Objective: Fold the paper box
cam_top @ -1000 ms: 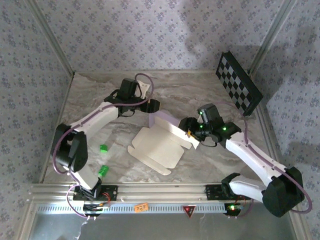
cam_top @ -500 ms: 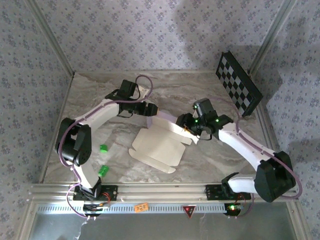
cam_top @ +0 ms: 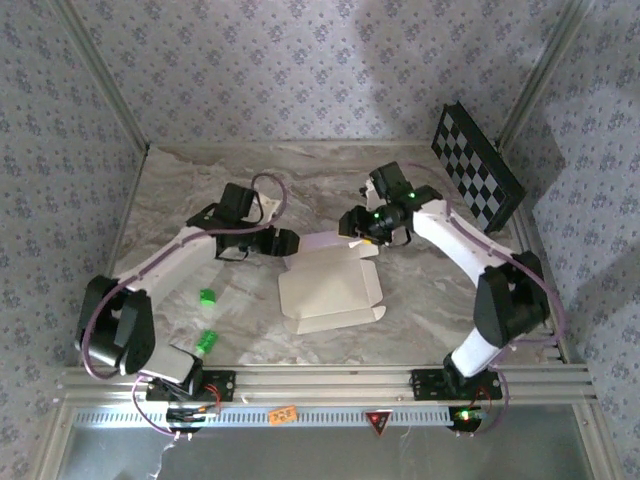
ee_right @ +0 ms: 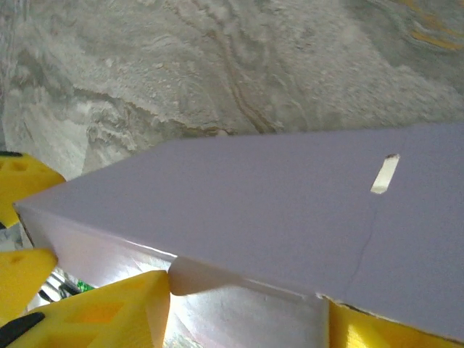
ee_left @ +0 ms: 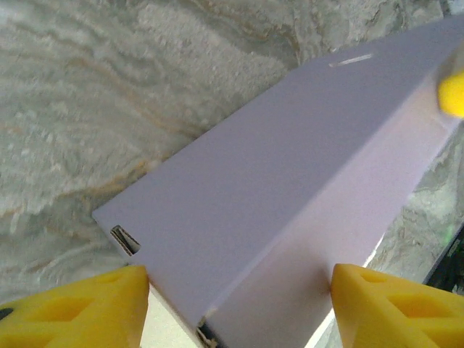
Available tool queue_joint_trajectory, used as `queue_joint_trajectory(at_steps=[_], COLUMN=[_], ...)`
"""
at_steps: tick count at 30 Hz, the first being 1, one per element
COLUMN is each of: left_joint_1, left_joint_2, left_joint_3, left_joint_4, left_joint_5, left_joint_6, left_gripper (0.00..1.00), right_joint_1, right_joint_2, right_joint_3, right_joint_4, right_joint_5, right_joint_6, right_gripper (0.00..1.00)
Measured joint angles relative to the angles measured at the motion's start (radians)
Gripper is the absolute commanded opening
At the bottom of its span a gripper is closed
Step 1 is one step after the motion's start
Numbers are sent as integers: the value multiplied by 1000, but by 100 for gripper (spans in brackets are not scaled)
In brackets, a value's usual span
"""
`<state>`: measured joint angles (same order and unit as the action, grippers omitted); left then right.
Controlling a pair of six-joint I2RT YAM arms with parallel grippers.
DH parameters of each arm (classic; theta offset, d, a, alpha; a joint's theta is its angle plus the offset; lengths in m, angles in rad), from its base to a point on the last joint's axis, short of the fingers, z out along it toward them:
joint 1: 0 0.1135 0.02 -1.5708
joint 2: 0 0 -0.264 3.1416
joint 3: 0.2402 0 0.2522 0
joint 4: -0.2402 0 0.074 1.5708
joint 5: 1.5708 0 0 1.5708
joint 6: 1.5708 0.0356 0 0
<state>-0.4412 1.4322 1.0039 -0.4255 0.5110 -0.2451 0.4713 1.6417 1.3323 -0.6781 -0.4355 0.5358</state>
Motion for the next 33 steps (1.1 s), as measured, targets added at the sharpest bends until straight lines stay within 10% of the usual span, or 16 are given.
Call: queue_joint_trajectory(at_steps=[18,33], left_joint_1=[0,-43], left_joint_2=[-421,-55], left_joint_3=[-210,199], left_joint_4=[-173,-338], left_joint_5=[-101,-129], left_joint_6=[-104,201], left_gripper=[76,85], right_joint_1=[166,114], right_joint_2=[300,4], right_joint_3=[389,166], right_joint_4=[-262,-232], right_joint_5=[-46,180], right_joint_6=[-261,-203], right_gripper=[60,64])
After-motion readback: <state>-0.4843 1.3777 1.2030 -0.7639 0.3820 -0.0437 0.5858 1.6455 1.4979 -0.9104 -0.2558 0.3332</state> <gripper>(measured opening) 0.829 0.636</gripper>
